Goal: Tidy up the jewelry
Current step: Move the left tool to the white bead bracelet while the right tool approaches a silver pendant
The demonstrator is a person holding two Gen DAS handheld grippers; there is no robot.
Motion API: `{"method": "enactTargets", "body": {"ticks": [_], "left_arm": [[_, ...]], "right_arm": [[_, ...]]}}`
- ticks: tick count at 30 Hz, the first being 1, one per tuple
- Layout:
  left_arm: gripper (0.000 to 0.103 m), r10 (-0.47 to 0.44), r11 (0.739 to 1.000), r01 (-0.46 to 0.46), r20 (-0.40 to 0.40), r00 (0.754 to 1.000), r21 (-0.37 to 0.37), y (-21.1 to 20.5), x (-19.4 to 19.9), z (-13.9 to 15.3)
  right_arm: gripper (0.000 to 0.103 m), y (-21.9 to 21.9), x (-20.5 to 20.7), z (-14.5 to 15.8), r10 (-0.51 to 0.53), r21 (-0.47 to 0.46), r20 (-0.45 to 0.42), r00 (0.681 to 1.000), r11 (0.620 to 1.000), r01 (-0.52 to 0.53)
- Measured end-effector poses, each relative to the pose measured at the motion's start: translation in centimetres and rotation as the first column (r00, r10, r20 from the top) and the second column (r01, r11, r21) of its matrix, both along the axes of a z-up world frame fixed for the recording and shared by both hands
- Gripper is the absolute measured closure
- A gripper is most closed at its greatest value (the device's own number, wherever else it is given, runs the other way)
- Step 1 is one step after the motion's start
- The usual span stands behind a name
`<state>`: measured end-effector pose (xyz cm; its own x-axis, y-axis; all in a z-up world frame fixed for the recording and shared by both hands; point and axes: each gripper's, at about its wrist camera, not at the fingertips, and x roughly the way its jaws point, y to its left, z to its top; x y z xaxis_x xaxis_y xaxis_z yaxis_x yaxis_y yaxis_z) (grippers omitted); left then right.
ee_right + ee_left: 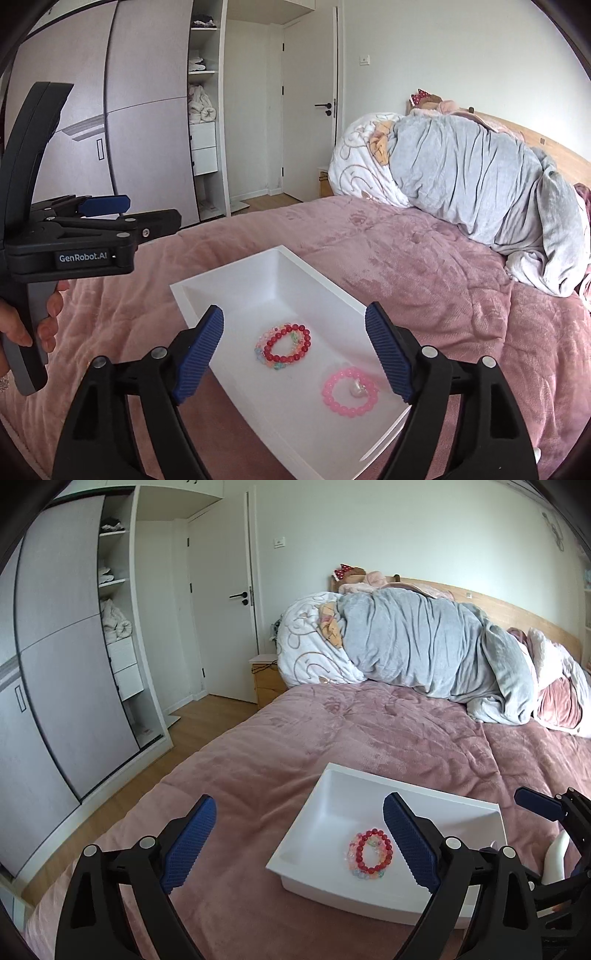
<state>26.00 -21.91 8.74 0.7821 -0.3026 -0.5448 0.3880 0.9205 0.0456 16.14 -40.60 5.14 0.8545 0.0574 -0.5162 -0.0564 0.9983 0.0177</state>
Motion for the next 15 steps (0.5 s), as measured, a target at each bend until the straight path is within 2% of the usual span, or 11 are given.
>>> {"method": "enactTargets", "body": {"ticks": [4, 10, 14, 15], "left_arm": [[0.008, 0.061, 0.998, -0.061, -0.001, 0.998, -0.024, 4.2, -1.7, 0.4], [0.006, 0.138, 0.990, -0.139, 0.030, 0.990, 0.008, 9.9, -4.5, -0.1], [0.006, 0.184, 0.983, -0.184, 0.021, 0.983, -0.010, 13.4, -5.8, -0.9], [0.006, 0.193, 0.981, -0.192, 0.018, 0.981, -0.010, 14.1, -6.1, -1.2]], "right_arm": [[0.017, 1.8, -1.2, 1.0, 0.027, -0.024, 0.038, 0.999, 0.999, -0.026], [0.013, 5.0, -3.3, 1.6, 0.164, -0.003, 0.132, 0.978, 0.986, -0.165], [0.012, 7.6, -3.7, 0.9, 0.248, -0.033, 0.118, 0.962, 0.969, -0.246], [0.009, 8.3, -3.8, 0.6, 0.264, -0.040, 0.115, 0.958, 0.965, -0.261]]}}
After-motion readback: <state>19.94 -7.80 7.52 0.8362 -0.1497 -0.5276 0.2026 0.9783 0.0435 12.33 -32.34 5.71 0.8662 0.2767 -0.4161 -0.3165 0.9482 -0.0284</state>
